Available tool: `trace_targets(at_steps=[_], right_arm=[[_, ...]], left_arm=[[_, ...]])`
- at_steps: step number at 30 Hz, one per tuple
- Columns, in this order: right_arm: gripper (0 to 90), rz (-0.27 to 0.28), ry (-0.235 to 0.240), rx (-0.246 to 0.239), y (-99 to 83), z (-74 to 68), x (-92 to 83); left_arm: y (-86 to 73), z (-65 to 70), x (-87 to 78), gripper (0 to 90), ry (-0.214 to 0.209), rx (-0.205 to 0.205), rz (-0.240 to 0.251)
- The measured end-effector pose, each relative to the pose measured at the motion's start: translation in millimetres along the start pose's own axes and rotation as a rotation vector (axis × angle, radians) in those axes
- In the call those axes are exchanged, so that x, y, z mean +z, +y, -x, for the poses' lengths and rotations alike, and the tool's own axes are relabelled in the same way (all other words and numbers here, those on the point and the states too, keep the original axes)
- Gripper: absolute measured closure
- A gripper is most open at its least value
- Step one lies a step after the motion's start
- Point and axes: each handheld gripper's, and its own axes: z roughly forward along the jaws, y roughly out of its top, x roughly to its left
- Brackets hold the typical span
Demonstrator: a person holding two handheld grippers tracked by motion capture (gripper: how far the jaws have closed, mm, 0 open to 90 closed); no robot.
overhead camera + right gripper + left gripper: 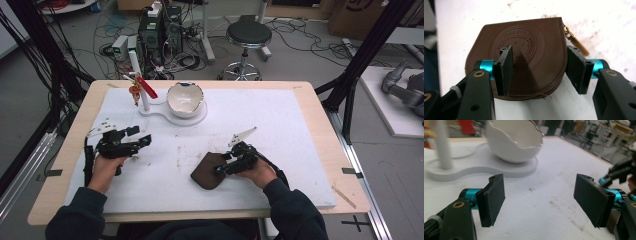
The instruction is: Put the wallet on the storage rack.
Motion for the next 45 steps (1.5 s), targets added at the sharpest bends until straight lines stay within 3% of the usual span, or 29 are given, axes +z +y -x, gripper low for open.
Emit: trace_targets(at_steps=[3, 4, 5, 6, 7, 12, 23, 29, 31, 32, 33, 38, 39, 40, 42, 45], right_arm=[[43.6, 0.005, -0.054, -0.083, 2.0, -7.5, -0.8], [43.8, 0.013, -0.098, -0.131, 4.1, -11.4, -0.7], [43.8, 0.013, -0.098, -0.131, 4.1, -11.4, -0.7], [43.9, 0.016, -0.136, -0.168, 6.6, -14.3, -0.2], [43.9, 0.016, -0.136, -0.168, 6.6, -14.3, -0.2], [44.1, 0.050, -0.244, -0.218, 14.3, -14.5, 2.3], [44.3, 0.102, -0.333, -0.292, 22.1, -19.8, 7.2], [44.2, 0.119, -0.323, -0.287, 23.4, -18.1, 8.8], [44.2, 0.127, -0.319, -0.288, 23.9, -17.5, 9.4], [44.2, 0.127, -0.319, -0.286, 24.0, -17.6, 9.5], [44.1, 0.130, -0.313, -0.278, 23.8, -17.1, 9.7], [43.5, 0.126, -0.299, -0.255, 23.3, -14.8, 9.9], [42.5, 0.128, -0.265, -0.219, 22.3, -9.5, 9.8], [42.5, 0.128, -0.265, -0.219, 22.3, -9.5, 9.8], [41.4, 0.132, -0.221, -0.173, 20.9, -1.3, 9.8], [39.3, 0.145, -0.129, -0.103, 18.0, 11.6, 10.9]], left_arm=[[-0.7, 6.9, 11.7, 25.9, -0.038, 0.010, -0.037], [-0.9, 8.5, 14.7, 26.6, -0.051, 0.006, -0.042], [-0.9, 9.4, 17.0, 26.6, -0.063, 0.004, -0.048], [-1.3, 10.6, 19.0, 27.0, -0.070, -0.002, -0.053], [-1.6, 11.2, 20.9, 27.0, -0.079, -0.002, -0.057], [-3.8, 15.7, 31.1, 28.7, -0.137, -0.024, -0.089], [-13.3, 46.0, 78.1, 31.1, -0.305, 0.017, -0.254], [-19.8, 49.5, 91.9, 30.9, -0.359, -0.007, -0.284], [-19.6, 50.4, 92.6, 35.7, -0.369, 0.006, -0.291], [-19.5, 51.3, 92.0, 41.8, -0.381, 0.015, -0.286], [-19.1, 52.5, 91.4, 51.3, -0.365, 0.039, -0.287], [-18.1, 55.0, 90.0, 54.4, -0.354, 0.085, -0.279], [-17.6, 55.4, 89.2, 55.7, -0.354, 0.097, -0.273], [-17.2, 56.1, 88.7, 55.7, -0.358, 0.105, -0.265], [-16.0, 57.4, 87.1, 56.8, -0.366, 0.136, -0.251], [-15.6, 58.5, 86.0, 57.3, -0.373, 0.168, -0.240]])
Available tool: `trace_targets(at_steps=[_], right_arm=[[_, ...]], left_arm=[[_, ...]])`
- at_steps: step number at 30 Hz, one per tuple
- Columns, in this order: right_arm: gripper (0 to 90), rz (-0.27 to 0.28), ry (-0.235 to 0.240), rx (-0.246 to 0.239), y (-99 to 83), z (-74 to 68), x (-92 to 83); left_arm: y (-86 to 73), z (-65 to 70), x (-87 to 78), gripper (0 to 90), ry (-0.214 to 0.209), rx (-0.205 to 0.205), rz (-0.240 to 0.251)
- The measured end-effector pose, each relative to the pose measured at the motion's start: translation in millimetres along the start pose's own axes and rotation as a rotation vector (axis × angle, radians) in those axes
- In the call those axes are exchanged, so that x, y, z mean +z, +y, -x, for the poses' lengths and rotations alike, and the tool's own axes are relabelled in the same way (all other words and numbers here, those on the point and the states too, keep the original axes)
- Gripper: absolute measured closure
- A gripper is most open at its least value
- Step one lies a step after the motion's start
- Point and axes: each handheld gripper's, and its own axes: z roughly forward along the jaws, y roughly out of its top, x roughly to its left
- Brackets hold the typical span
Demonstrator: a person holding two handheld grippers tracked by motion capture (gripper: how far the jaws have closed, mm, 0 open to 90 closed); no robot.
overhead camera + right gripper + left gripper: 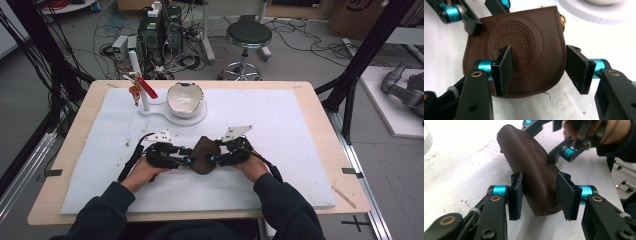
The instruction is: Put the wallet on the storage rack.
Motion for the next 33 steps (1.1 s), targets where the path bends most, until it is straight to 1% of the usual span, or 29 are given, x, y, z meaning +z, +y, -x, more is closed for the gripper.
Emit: trace_targets(at_steps=[1, 2, 5, 8, 9, 10, 11, 12, 16, 17, 18, 20, 21, 23, 26, 28, 29, 30, 31, 32, 33], right_arm=[[38.2, 0.010, 0.030, 0.024, -1.6, 5.0, 0.9], [35.8, 0.011, 0.067, 0.061, -3.4, 8.8, 1.3], [32.0, 0.015, 0.144, 0.128, -7.5, 20.3, 4.5], [34.4, 0.003, 0.224, 0.191, -9.8, 29.0, 7.2], [38.1, 0.005, 0.250, 0.211, -11.1, 31.3, 8.1], [39.9, 0.004, 0.280, 0.230, -12.2, 33.0, 8.3], [41.1, -0.001, 0.285, 0.235, -12.4, 33.3, 8.1], [42.2, -0.001, 0.277, 0.224, -11.7, 33.1, 7.6], [45.2, -0.003, 0.238, 0.163, -7.8, 27.9, 4.1], [45.8, -0.004, 0.225, 0.148, -6.7, 26.0, 3.1], [46.2, -0.005, 0.216, 0.133, -5.7, 24.1, 2.1], [46.6, 0.006, 0.192, 0.083, -3.3, 20.5, 0.6], [46.7, 0.007, 0.185, 0.066, -2.1, 18.4, -0.2], [46.9, 0.016, 0.169, 0.031, -0.3, 15.0, -1.3], [47.0, 0.032, 0.148, -0.013, 1.8, 11.5, -2.0], [47.0, 0.042, 0.144, -0.040, 2.9, 9.2, -2.5], [47.0, 0.050, 0.141, -0.057, 3.6, 8.0, -3.0], [47.0, 0.054, 0.139, -0.074, 4.2, 6.5, -3.6], [46.8, 0.055, 0.135, -0.077, 4.3, 6.1, -3.7], [46.2, 0.053, 0.143, -0.070, 3.9, 6.4, -3.9], [45.4, 0.056, 0.151, -0.060, 3.3, 8.3, -4.2]], left_arm=[[0.2, 0.4, -0.4, 57.4, -0.002, 0.013, 0.001], [0.5, 1.2, -0.4, 57.5, -0.002, 0.023, 0.008], [1.2, 3.2, -0.9, 57.9, -0.007, 0.050, 0.017], [1.5, 4.4, -1.1, 58.4, -0.008, 0.062, 0.027], [1.5, 4.5, -1.2, 58.5, -0.010, 0.062, 0.028], [1.5, 4.1, -1.3, 58.6, -0.012, 0.060, 0.028], [1.7, 4.0, -1.4, 58.6, -0.012, 0.057, 0.025], [1.7, 3.8, -1.7, 58.5, -0.011, 0.053, 0.023], [0.9, 1.3, -2.5, 57.6, -0.009, 0.014, 0.006], [0.7, 0.7, -2.4, 56.7, -0.008, -0.003, 0.007], [0.8, 0.1, -2.6, 55.1, -0.002, -0.015, 0.010], [1.1, -1.2, -2.4, 48.5, 0.017, -0.053, 0.019], [1.1, -2.2, -2.1, 44.8, 0.024, -0.074, 0.020], [0.6, -3.3, -0.9, 40.2, 0.023, -0.101, 0.018], [0.5, -2.7, 1.0, 40.0, 0.012, -0.105, 0.014], [0.3, -1.6, 3.8, 40.2, 0.001, -0.108, 0.005], [0.2, -0.9, 5.2, 40.7, -0.008, -0.103, -0.003], [0.3, -0.3, 5.6, 43.9, -0.021, -0.103, 0.000], [0.8, 1.0, 5.6, 50.2, -0.025, -0.095, 0.002], [1.4, 1.3, 5.2, 50.5, -0.025, -0.092, -0.001], [1.8, 1.8, 4.9, 52.2, -0.032, -0.097, 0.007]])
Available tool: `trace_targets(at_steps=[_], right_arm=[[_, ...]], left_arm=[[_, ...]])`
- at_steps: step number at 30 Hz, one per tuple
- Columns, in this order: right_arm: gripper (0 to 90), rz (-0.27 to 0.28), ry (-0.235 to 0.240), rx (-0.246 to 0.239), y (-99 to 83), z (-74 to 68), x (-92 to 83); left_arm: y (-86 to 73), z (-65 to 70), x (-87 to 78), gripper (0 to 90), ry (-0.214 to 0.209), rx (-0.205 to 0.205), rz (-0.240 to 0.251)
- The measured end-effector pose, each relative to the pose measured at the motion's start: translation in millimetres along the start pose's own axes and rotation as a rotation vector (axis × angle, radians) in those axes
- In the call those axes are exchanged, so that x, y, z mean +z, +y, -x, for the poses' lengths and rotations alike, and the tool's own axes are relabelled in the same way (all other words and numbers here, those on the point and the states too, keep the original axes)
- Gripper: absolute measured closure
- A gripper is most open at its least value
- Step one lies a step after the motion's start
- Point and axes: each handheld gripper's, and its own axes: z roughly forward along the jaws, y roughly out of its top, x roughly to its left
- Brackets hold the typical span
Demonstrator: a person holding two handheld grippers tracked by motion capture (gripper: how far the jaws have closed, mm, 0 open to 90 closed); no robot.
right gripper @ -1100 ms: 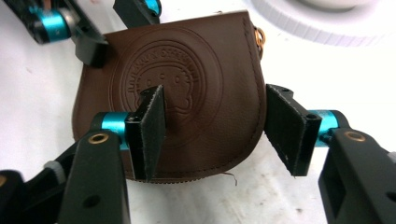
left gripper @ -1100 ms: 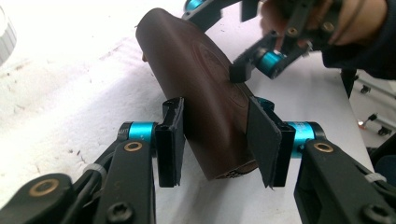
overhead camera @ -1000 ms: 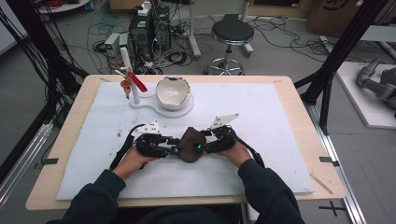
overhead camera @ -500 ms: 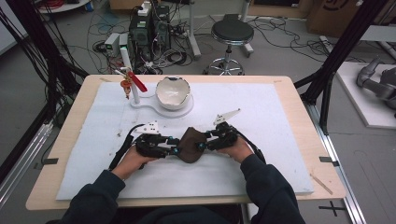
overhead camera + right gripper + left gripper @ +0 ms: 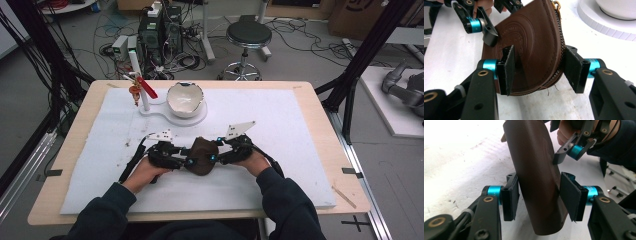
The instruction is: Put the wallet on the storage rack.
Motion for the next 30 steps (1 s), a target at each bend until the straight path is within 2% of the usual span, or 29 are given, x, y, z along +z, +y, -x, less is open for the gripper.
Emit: trace_targets(at_steps=[3, 5, 9, 11, 16, 18, 21, 26, 30], right_arm=[[42.5, 0.005, 0.013, 0.053, -1.4, 2.3, -2.1], [39.0, 0.012, 0.003, 0.087, -2.1, 4.1, -6.2], [37.7, 0.061, -0.043, 0.127, -5.4, 10.6, -23.6], [37.7, 0.072, -0.084, 0.136, -8.3, 13.7, -34.1], [37.6, 0.115, -0.158, 0.170, -14.5, 18.7, -59.6], [37.6, 0.130, -0.181, 0.189, -16.7, 20.3, -68.2], [37.2, 0.139, -0.216, 0.205, -21.6, 22.2, -80.6], [35.9, 0.101, -0.263, 0.223, -27.5, 23.2, -90.5], [35.5, 0.101, -0.288, 0.240, -32.5, 25.7, -97.3]], left_arm=[[2.7, 1.0, -3.2, 57.3, -0.005, -0.003, 0.026], [5.7, 1.4, -8.3, 62.2, 0.000, -0.004, 0.063], [11.0, -1.5, -23.3, 64.5, 0.054, -0.002, 0.122], [14.0, -2.2, -31.2, 64.9, 0.093, 0.003, 0.150], [31.8, -5.0, -55.8, 65.1, 0.205, 0.068, 0.192], [38.6, -7.8, -62.8, 65.1, 0.228, 0.067, 0.218], [51.2, -12.2, -72.5, 65.0, 0.259, 0.094, 0.235], [79.1, -16.8, -86.7, 65.0, 0.292, 0.170, 0.239], [102.7, -18.8, -96.1, 64.9, 0.330, 0.240, 0.248]])
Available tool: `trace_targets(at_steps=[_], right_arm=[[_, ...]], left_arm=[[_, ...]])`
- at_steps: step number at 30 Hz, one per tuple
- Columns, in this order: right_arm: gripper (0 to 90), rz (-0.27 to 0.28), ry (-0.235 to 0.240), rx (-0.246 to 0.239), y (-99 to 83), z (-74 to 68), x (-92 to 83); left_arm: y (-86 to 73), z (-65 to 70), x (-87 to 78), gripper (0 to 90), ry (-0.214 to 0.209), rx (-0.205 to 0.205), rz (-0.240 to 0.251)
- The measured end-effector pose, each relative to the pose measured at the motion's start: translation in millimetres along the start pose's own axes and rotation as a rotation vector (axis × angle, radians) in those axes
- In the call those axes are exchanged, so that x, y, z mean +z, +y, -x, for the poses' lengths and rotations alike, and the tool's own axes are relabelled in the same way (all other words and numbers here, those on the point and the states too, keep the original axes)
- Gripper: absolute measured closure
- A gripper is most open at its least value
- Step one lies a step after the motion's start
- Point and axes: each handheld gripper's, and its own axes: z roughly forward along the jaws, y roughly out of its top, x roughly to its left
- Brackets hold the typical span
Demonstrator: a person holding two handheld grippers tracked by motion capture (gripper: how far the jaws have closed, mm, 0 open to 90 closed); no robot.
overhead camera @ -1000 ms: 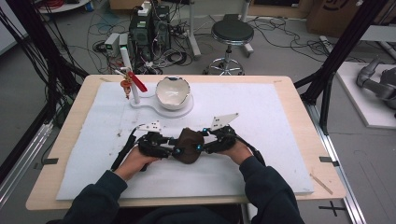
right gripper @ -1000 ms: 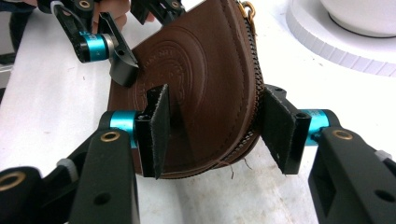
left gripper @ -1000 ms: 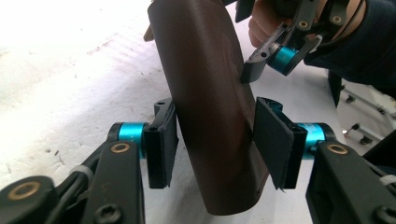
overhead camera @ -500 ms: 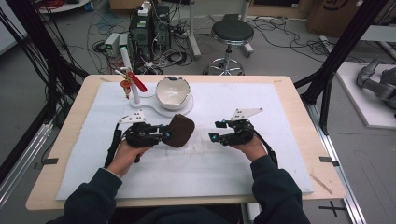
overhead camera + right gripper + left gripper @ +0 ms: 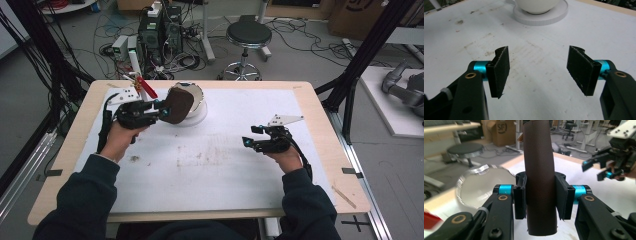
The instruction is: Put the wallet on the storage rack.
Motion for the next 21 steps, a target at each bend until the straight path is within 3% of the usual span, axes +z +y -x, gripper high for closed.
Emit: trace_targets(at_steps=[3, 7, 13, 16, 21], right_arm=[[35.5, 0.007, -0.010, 0.004, -0.7, 2.3, -3.2], [35.4, 0.021, -0.021, 0.012, -0.8, 4.7, -4.5], [35.4, 0.028, -0.026, 0.018, -1.7, 7.3, -6.9], [35.4, 0.029, -0.028, 0.024, -2.4, 8.6, -7.8], [35.4, 0.029, -0.023, 0.029, -3.6, 9.2, -8.6]], left_arm=[[13.5, -7.9, 1.8, 65.0, 0.017, 0.066, 0.006], [26.4, -20.3, 12.1, 65.0, 0.038, 0.121, -0.038], [29.9, -32.5, 41.1, 64.9, 0.046, 0.230, -0.154], [27.5, -38.2, 55.4, 64.9, 0.052, 0.251, -0.209], [22.4, -46.9, 74.3, 64.9, 0.053, 0.253, -0.254]])
